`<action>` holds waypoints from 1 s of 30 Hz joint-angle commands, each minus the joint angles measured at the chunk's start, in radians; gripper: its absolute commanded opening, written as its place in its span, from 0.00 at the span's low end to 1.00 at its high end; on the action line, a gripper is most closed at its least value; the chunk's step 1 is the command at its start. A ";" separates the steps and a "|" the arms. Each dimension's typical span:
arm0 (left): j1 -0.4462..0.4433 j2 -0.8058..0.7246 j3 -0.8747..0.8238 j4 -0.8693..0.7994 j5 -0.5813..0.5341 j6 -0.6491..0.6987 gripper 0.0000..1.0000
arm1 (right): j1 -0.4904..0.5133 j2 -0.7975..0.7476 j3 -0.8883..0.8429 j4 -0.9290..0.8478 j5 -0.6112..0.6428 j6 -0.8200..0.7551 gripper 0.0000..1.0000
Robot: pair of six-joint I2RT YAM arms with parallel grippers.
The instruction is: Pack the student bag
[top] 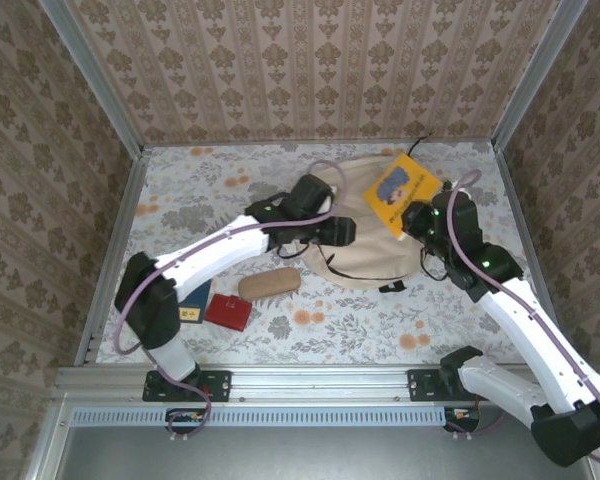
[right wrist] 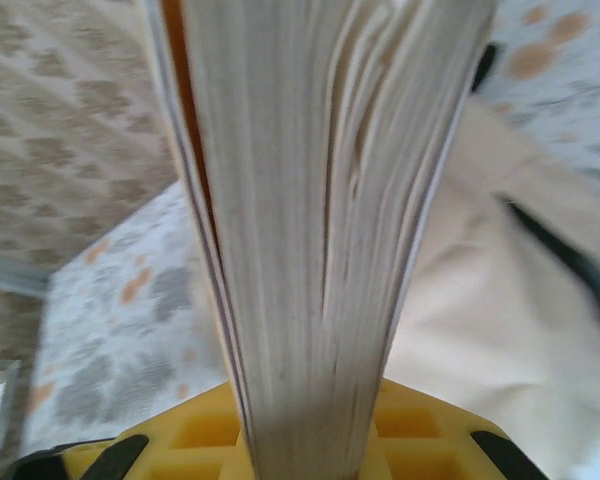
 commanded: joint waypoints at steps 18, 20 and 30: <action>-0.141 0.512 0.430 -0.084 0.209 0.259 0.59 | -0.310 -0.139 -0.041 -0.226 -0.044 -0.159 0.10; -0.147 0.527 0.440 -0.087 0.221 0.265 0.57 | -0.312 -0.142 -0.050 -0.224 -0.048 -0.155 0.10; -0.164 0.568 0.478 -0.113 0.125 0.288 0.47 | -0.316 -0.146 -0.066 -0.217 -0.069 -0.144 0.10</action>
